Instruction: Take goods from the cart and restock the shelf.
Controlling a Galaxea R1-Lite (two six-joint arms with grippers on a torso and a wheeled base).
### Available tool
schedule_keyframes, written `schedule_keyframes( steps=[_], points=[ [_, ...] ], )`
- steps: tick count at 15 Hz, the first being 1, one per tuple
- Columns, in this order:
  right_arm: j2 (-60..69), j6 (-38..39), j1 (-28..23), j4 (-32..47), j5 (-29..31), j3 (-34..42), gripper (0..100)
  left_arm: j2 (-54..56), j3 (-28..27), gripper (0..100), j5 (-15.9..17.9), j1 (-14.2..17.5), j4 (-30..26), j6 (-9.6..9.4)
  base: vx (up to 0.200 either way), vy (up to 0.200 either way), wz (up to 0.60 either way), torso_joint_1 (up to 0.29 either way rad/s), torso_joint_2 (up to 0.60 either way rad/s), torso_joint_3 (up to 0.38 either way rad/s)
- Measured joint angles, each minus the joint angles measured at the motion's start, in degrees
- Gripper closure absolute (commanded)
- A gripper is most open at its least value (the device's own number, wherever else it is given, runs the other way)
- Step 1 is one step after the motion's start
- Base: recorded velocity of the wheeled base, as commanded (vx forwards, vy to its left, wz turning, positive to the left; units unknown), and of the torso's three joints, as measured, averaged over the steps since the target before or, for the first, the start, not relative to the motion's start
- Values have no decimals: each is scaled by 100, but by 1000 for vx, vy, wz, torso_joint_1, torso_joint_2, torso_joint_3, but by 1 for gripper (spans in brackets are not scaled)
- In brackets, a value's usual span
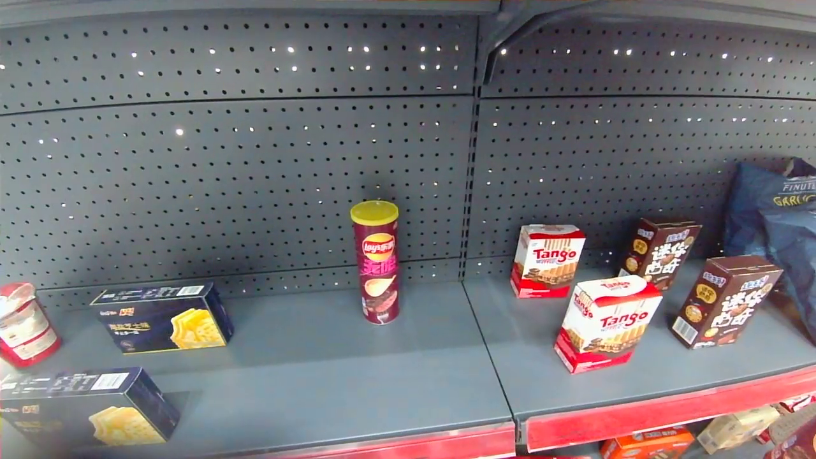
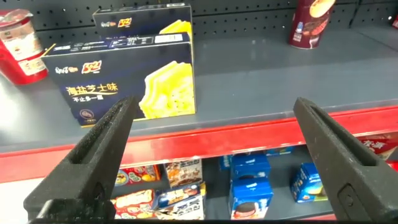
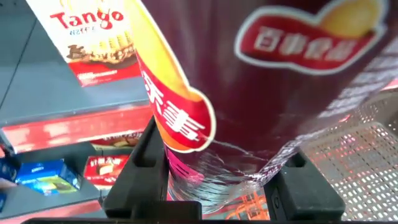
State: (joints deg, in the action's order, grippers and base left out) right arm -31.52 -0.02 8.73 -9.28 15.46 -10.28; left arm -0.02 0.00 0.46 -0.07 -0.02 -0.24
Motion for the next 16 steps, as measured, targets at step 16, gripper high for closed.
schedule_keyframes(
  steps=[16],
  points=[
    [1773,-29,-39,1104,-868,-154,100,0,0,0,29,0,2,-54,0,0,0,0,0,0]
  ],
)
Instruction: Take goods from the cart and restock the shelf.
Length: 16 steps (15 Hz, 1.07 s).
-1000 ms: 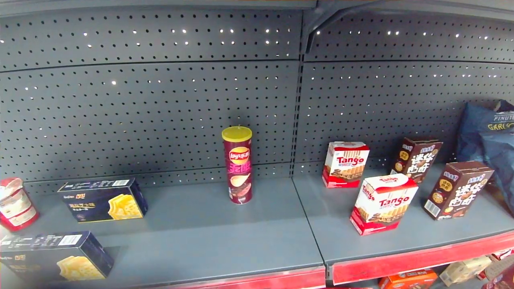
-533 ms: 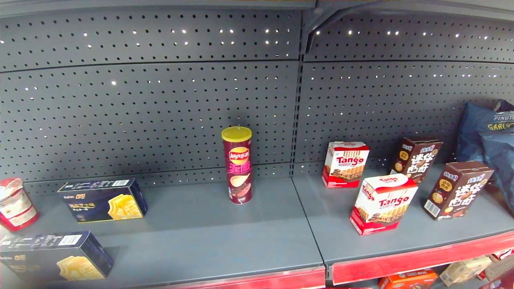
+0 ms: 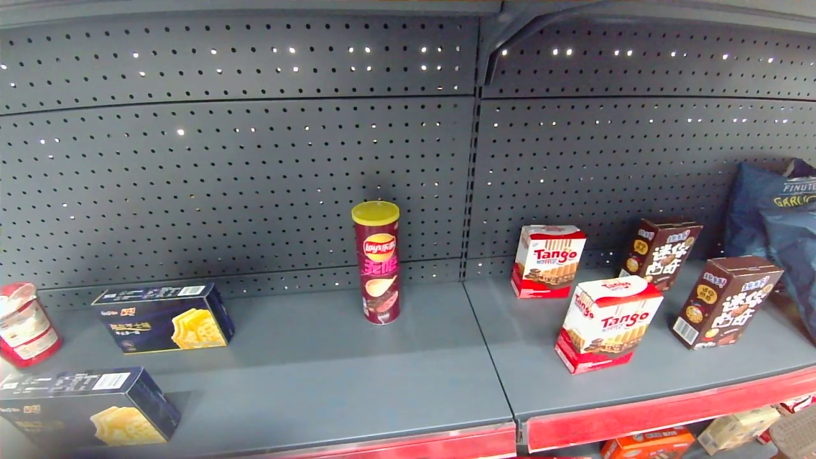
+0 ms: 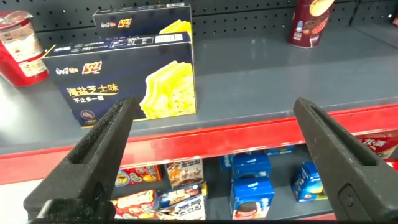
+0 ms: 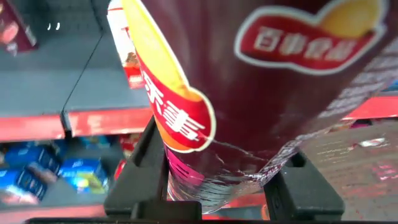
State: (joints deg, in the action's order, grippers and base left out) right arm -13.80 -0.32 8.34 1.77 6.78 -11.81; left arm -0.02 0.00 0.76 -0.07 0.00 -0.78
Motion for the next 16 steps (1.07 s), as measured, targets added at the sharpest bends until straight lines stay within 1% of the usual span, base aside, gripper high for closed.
schedule_keyframes(
  steps=[1,2,4,6,7,8,9,10,11,12,13,14,16],
  points=[
    [74,-39,-5,266,57,-127,100,0,0,0,-11,-4,-2,21,0,0,0,0,0,0],
    [116,-68,-11,496,105,-257,100,0,0,0,-5,-4,-2,2,0,0,0,0,0,0],
    [177,-99,-40,1076,191,-524,100,0,0,0,116,-4,-5,-129,0,0,0,0,0,0],
    [199,-132,-96,1117,293,-601,100,-2,0,0,149,-11,-7,-173,0,0,0,0,0,0],
    [193,-143,-110,1114,315,-601,100,-2,-38,0,189,-9,-21,-294,0,0,0,0,0,0],
    [168,-149,-112,1117,323,-601,100,-39,-208,0,277,-9,-90,-480,0,0,0,0,0,0],
    [145,-151,-112,1117,325,-591,100,-155,-529,0,397,-6,-251,-636,0,0,0,0,0,0],
    [123,-151,-112,1117,321,-581,100,-385,-984,0,580,-6,-383,-747,0,0,0,0,0,0],
    [105,-151,-95,1118,310,-572,100,-686,-1380,0,863,-9,-484,-811,0,0,0,0,0,0],
    [93,-151,-79,1114,290,-563,100,-1028,-1720,0,1265,-11,-546,-847,0,0,0,0,0,0],
    [77,-151,-66,1114,283,-555,100,-1408,-2009,0,1714,-15,-550,-846,0,0,0,0,0,0],
    [49,-151,-43,1092,263,-549,100,-1773,-2202,0,2070,-15,-514,-808,0,0,0,0,0,0],
    [-22,-146,-18,1052,246,-546,100,-2558,-2573,0,2543,-20,-388,-707,0,0,0,0,0,0]
  ],
)
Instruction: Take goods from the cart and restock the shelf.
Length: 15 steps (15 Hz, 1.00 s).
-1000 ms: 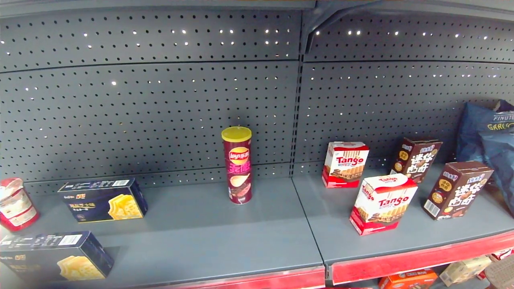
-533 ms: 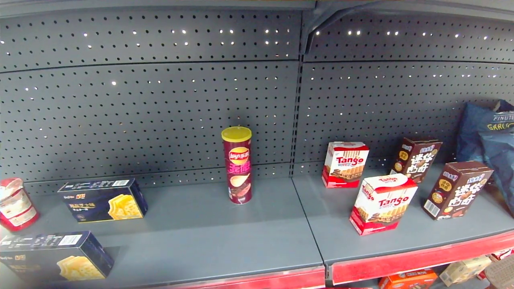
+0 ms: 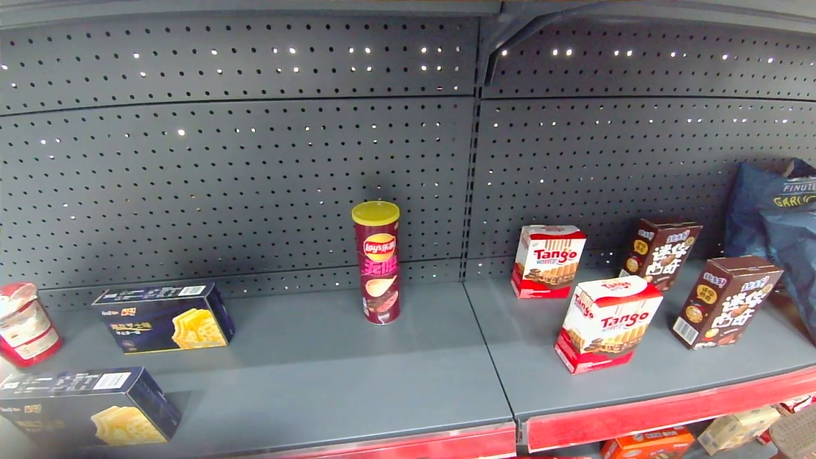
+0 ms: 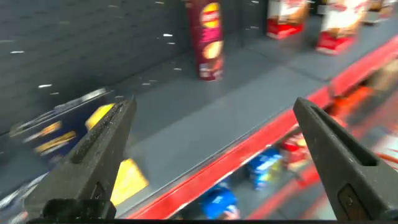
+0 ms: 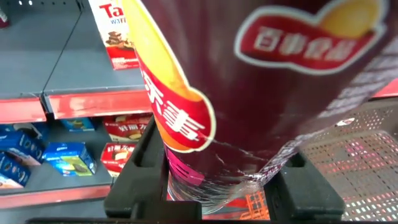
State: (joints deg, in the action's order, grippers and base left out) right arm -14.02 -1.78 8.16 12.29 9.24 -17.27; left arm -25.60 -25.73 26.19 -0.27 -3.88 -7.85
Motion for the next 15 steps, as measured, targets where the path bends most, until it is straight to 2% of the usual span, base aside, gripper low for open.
schedule_keyframes(
  steps=[2,4,8,10,13,15],
  points=[
    [-41,4,5,-6,0,9,100,-857,-321,0,268,-59,188,-24,0,0,0,0,0,0],
    [-59,4,22,-6,0,16,100,-1830,-529,0,422,-308,749,-104,0,0,0,0,0,0],
    [-83,4,28,-11,0,16,100,-3914,-723,0,347,-887,2711,-167,0,0,0,0,0,0],
    [-85,4,20,-11,28,16,100,-4934,-930,0,263,-1102,3327,-174,0,0,0,0,0,0],
    [-94,9,16,0,44,7,100,-6114,-1580,0,323,-1298,3590,-165,0,0,0,0,0,0],
    [-100,11,13,20,50,-4,100,-6780,-2015,0,430,-1282,3666,-176,0,0,0,0,0,0]
  ],
)
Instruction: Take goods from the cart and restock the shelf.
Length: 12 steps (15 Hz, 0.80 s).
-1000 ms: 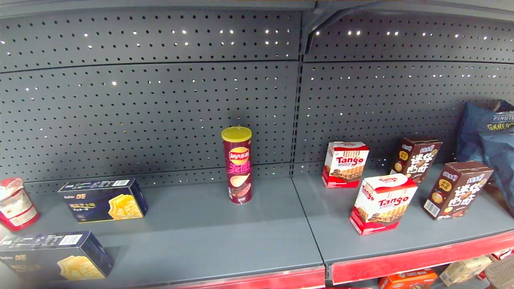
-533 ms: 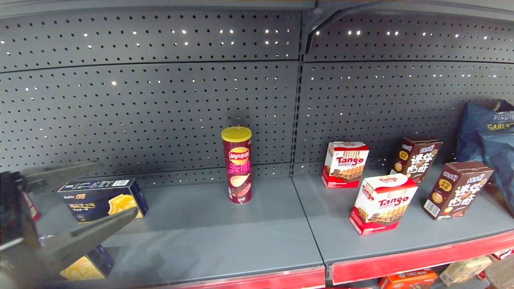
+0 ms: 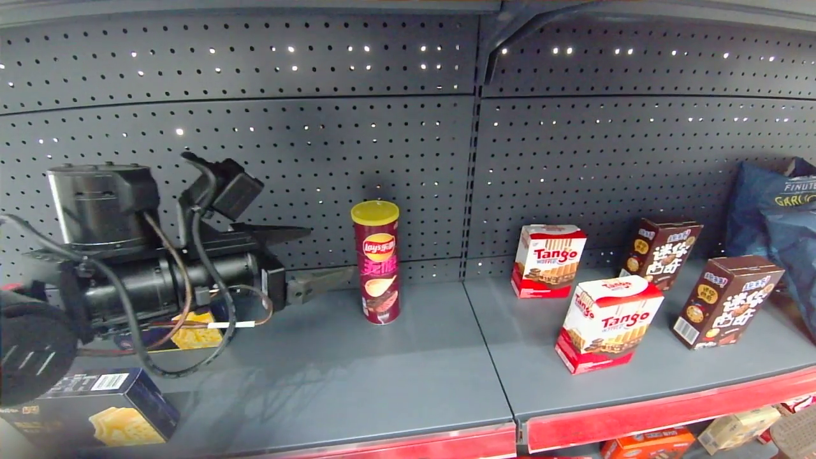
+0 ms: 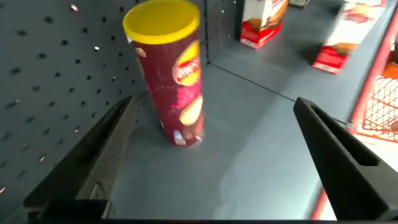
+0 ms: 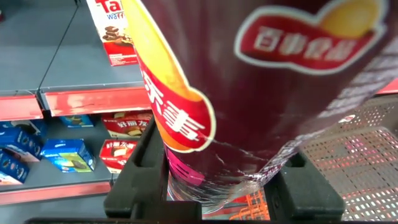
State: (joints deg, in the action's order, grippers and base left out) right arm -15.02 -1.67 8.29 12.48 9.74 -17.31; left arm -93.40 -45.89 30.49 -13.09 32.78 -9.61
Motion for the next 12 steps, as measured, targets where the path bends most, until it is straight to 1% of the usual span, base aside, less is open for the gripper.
schedule_keyframes(
  steps=[1,2,3,5,6,8,10,12],
  points=[
    [-5,0,-5,16,0,0,100,-293,-149,0,126,63,83,-21,0,0,0,0,0,0],
    [-5,-2,-30,24,9,0,100,-590,-257,0,419,161,313,-29,0,0,0,0,0,0],
    [-7,1,-39,32,9,1,100,-867,-315,0,703,271,633,-33,0,0,0,0,0,0],
    [-7,-5,-55,35,22,11,100,-1376,-378,0,1092,485,1202,-27,0,0,0,0,0,0],
    [-9,-7,-72,35,27,17,100,-1577,-393,0,1235,541,1345,-24,0,0,0,0,0,0],
    [-9,-7,-88,38,29,20,100,-1960,-404,0,1673,599,1646,17,0,0,0,0,0,0],
    [-9,-5,-91,57,29,20,100,-2269,-441,0,1971,621,1807,59,0,0,0,0,0,0],
    [-9,-7,-91,119,57,20,100,-2526,-557,0,2194,623,1879,124,0,0,0,0,0,0]
  ],
)
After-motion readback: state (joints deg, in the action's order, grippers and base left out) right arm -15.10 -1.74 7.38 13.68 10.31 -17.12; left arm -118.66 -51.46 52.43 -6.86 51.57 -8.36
